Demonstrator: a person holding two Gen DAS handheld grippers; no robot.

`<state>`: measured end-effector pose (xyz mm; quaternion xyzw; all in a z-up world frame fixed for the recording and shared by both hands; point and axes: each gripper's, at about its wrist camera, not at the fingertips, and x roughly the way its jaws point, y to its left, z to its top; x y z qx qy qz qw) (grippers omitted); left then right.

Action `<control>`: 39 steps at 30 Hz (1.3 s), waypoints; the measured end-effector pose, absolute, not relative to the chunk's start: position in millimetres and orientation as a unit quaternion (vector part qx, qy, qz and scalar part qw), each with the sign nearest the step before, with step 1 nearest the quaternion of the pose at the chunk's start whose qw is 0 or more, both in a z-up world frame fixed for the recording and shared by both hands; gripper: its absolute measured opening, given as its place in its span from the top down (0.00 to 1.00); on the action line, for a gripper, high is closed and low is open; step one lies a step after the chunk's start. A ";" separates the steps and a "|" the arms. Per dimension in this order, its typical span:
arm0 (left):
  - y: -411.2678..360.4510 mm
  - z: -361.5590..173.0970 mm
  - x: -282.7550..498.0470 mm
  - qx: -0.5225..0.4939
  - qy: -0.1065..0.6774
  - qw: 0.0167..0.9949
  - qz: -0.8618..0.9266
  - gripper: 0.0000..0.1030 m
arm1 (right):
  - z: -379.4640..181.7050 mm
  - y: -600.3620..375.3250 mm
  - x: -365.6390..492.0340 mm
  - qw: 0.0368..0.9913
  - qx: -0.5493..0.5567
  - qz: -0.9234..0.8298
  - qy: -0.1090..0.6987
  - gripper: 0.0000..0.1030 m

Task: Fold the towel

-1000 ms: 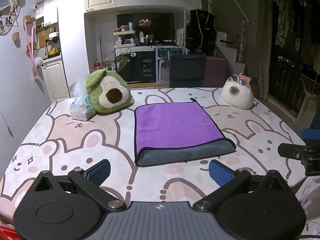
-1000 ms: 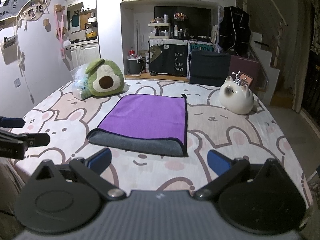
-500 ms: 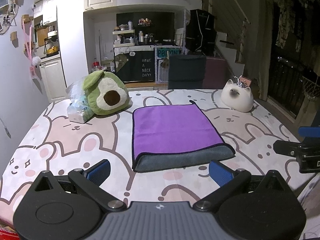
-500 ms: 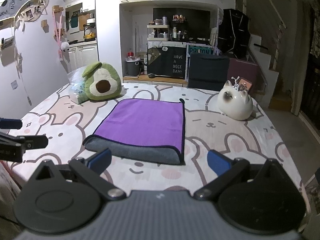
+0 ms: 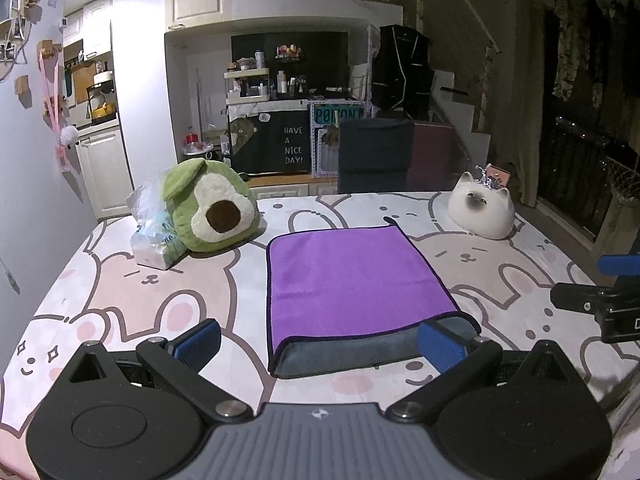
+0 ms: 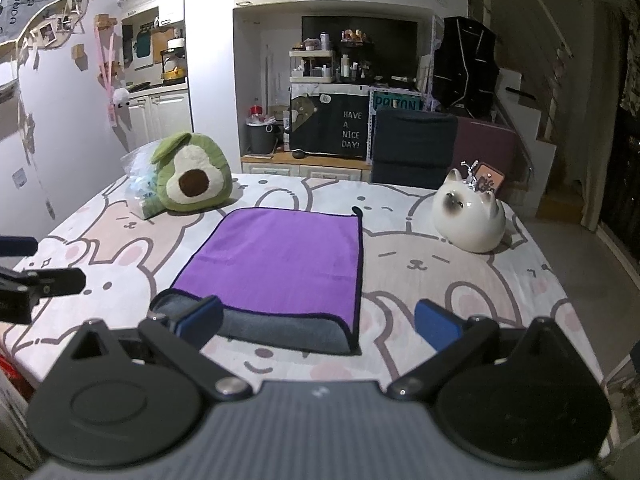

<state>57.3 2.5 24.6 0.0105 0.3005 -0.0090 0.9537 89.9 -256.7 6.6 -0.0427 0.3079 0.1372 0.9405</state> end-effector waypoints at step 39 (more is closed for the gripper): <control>18.0 -57.3 165.4 0.028 0.419 0.907 -0.028 0.01 | -44.8 -253.4 176.1 0.901 -0.091 0.149 0.397 0.00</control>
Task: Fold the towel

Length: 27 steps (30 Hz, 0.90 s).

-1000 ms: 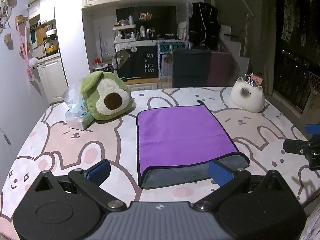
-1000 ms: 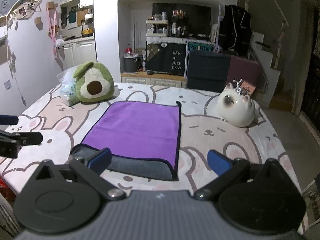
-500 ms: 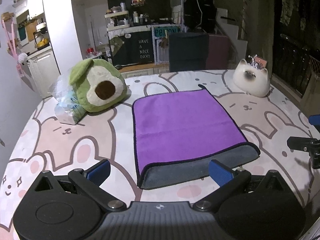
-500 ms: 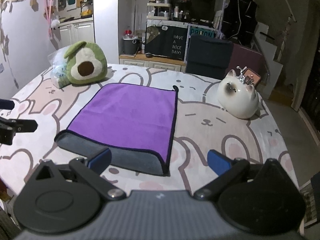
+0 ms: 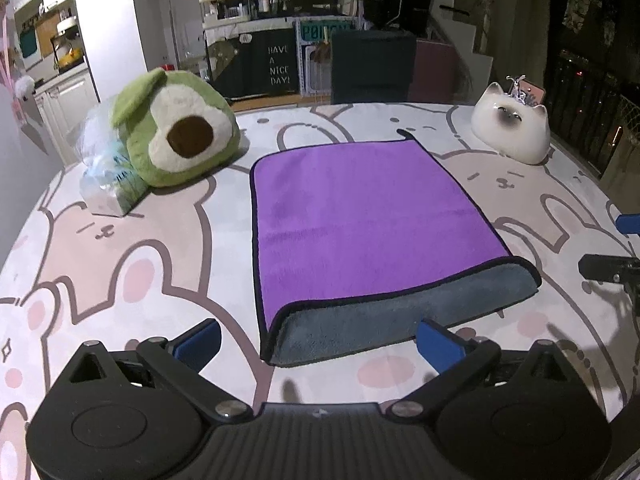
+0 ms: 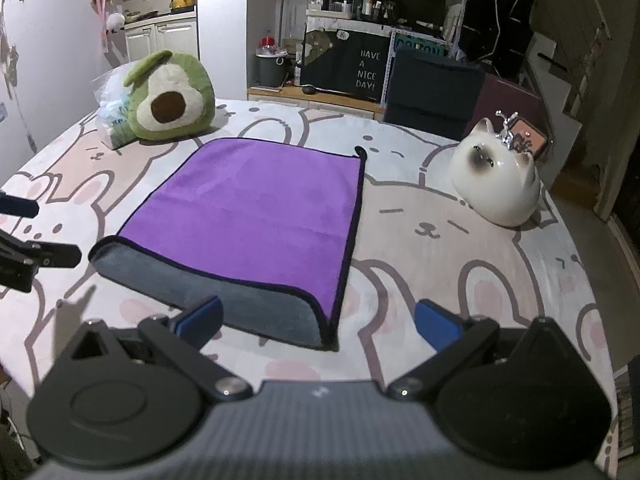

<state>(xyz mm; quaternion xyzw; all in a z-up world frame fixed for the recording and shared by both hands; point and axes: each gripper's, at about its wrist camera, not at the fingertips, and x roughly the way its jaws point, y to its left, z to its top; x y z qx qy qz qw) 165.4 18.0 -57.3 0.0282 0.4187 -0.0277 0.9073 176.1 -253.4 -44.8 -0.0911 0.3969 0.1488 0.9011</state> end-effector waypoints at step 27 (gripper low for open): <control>75.4 -108.8 211.7 -0.067 0.464 0.880 -0.080 0.28 | -108.1 -257.0 237.2 0.874 -0.035 0.199 0.442 0.00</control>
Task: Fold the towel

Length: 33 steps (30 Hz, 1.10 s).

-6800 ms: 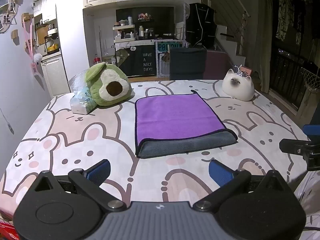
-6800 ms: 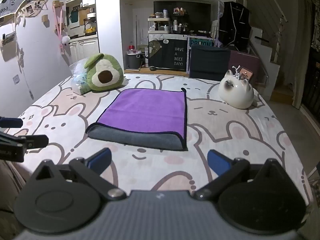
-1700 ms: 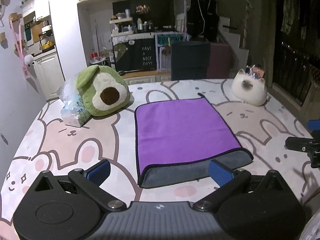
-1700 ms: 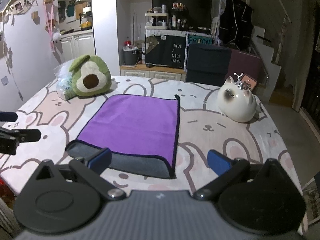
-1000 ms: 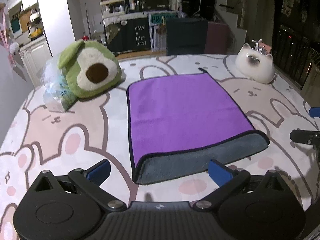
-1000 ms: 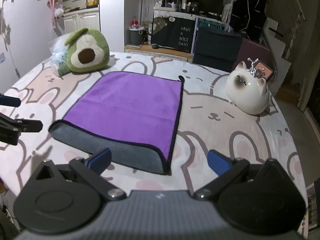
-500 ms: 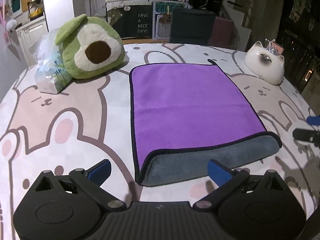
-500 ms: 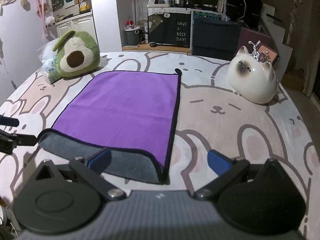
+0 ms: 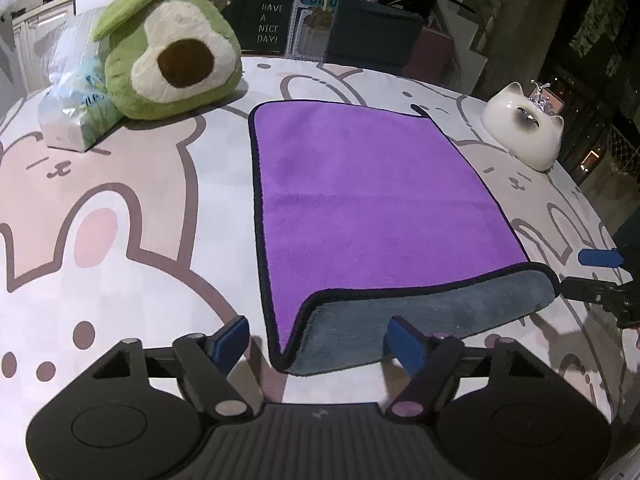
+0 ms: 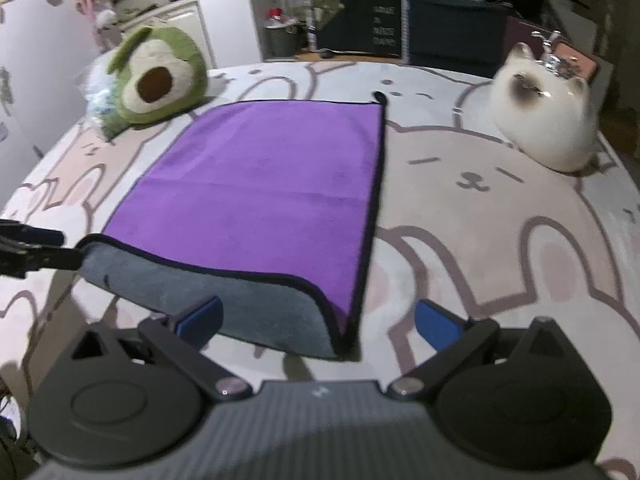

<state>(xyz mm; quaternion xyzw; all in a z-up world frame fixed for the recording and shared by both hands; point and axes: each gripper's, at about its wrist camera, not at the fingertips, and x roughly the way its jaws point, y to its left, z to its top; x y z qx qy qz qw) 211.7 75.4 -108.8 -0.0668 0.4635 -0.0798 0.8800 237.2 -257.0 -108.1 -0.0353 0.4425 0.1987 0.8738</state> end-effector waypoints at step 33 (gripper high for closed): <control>75.2 -119.6 226.4 -0.027 0.503 0.858 -0.104 0.90 | -127.6 -249.7 245.4 0.833 -0.061 0.240 0.495 0.86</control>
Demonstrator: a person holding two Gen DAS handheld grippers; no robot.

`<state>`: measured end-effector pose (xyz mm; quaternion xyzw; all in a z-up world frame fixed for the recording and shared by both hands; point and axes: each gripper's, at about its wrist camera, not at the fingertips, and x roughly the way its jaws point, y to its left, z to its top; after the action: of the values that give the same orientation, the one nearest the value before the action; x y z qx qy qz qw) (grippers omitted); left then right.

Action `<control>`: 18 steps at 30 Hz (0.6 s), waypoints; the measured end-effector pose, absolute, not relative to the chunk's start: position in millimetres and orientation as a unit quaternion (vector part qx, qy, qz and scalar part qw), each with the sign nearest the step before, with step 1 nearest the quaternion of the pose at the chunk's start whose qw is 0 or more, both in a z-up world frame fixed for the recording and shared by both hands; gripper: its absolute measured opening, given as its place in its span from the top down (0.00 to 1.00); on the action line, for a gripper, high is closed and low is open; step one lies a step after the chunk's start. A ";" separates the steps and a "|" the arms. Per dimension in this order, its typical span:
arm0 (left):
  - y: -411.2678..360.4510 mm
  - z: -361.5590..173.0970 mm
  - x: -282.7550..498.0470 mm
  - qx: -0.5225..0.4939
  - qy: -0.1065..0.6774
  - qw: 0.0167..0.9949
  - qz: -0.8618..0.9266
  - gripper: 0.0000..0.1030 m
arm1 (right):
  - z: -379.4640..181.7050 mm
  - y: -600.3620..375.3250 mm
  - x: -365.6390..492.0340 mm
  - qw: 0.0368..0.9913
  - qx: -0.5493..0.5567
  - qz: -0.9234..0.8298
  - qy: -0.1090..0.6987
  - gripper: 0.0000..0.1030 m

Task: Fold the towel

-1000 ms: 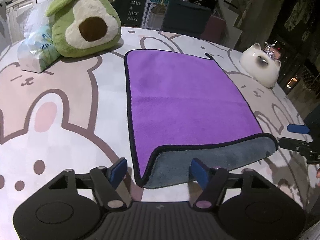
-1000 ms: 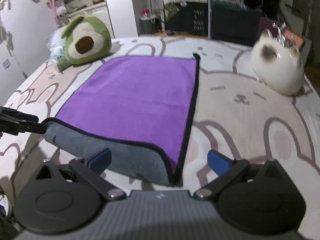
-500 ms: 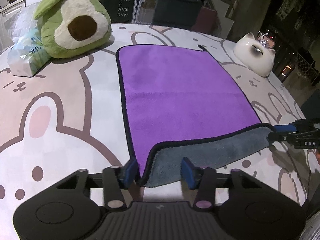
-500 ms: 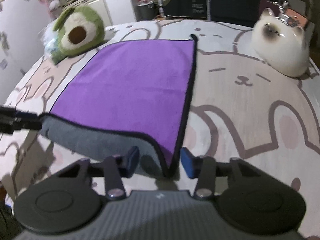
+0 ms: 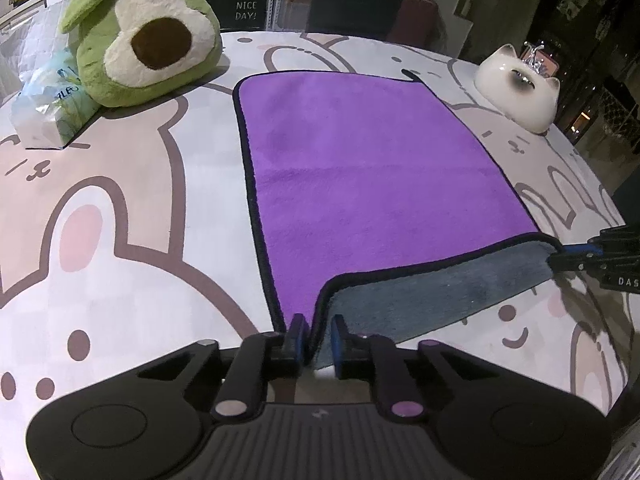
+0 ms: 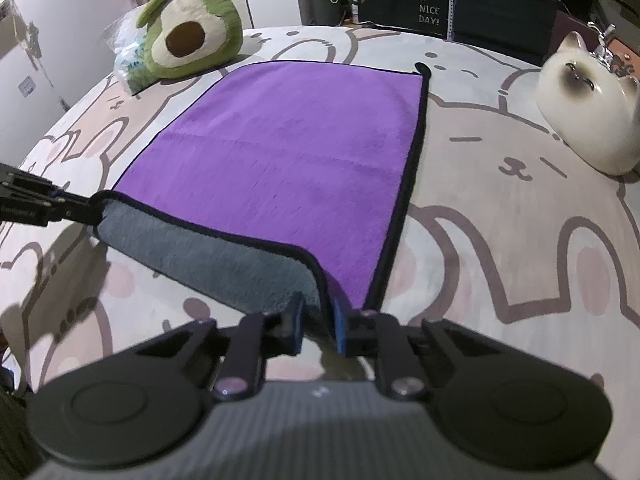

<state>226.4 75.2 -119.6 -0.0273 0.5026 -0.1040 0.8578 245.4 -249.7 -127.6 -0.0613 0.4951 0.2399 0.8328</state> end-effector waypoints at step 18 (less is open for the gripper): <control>75.9 -103.0 227.2 -0.023 0.472 0.878 -0.077 0.95 | -115.7 -253.8 245.6 0.852 -0.069 0.222 0.469 0.95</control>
<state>227.2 75.9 -103.0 -0.0235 0.4725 -0.0771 0.8777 245.6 -253.8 -115.7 -0.0695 0.4694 0.2224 0.8517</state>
